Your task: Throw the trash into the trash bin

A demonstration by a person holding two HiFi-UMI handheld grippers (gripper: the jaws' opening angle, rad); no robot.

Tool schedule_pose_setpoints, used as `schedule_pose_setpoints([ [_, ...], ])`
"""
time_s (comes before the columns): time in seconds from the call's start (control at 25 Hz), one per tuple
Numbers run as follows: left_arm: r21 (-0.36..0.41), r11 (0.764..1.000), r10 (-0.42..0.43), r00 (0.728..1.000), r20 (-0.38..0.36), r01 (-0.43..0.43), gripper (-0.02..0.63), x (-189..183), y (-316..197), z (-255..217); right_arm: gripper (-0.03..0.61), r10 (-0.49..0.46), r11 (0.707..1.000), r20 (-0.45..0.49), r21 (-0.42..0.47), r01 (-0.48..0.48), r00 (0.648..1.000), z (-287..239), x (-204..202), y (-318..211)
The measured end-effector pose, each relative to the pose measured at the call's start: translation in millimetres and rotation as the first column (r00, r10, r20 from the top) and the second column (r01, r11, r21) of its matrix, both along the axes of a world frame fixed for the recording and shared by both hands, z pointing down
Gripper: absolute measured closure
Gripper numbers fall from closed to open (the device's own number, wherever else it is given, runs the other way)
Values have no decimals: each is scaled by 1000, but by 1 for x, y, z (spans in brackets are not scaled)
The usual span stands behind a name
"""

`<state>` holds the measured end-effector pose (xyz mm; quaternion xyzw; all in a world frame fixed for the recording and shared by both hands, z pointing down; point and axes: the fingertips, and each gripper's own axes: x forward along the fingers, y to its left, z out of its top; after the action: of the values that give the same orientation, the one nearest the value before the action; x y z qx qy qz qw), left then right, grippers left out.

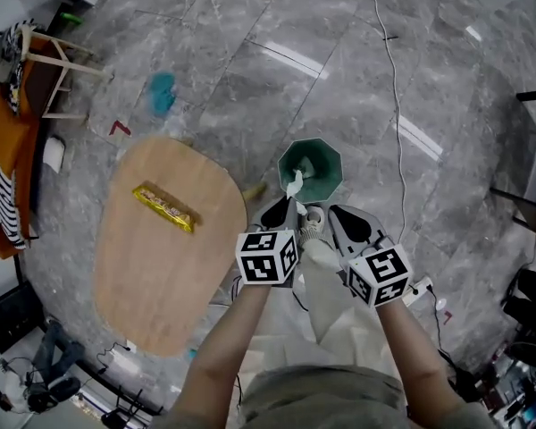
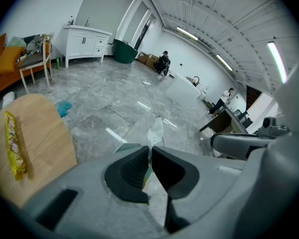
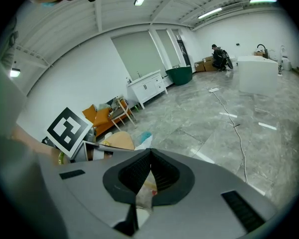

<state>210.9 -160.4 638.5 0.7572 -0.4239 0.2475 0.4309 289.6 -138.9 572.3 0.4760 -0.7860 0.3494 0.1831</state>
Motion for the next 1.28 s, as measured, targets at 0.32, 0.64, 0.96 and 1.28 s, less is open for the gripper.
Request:
schedule_pose_setpoints([
  [0.32, -41, 999, 21, 1000, 6, -21, 583, 8, -3, 46, 569, 22, 999, 18, -30, -21, 1000, 32, -5, 2],
  [0.64, -57, 998, 26, 1000, -2, -26, 583, 19, -5, 80, 569, 66, 997, 34, -43, -65, 997, 65, 0, -1],
  [0.96, -70, 997, 27, 1000, -10, -28, 583, 20, -5, 100, 569, 93, 994, 39, -55, -90, 995, 86, 3, -1],
  [1.28, -71, 996, 54, 998, -33, -56, 581, 25, -5, 106, 569, 101, 993, 34, -66, -98, 994, 91, 2, 6],
])
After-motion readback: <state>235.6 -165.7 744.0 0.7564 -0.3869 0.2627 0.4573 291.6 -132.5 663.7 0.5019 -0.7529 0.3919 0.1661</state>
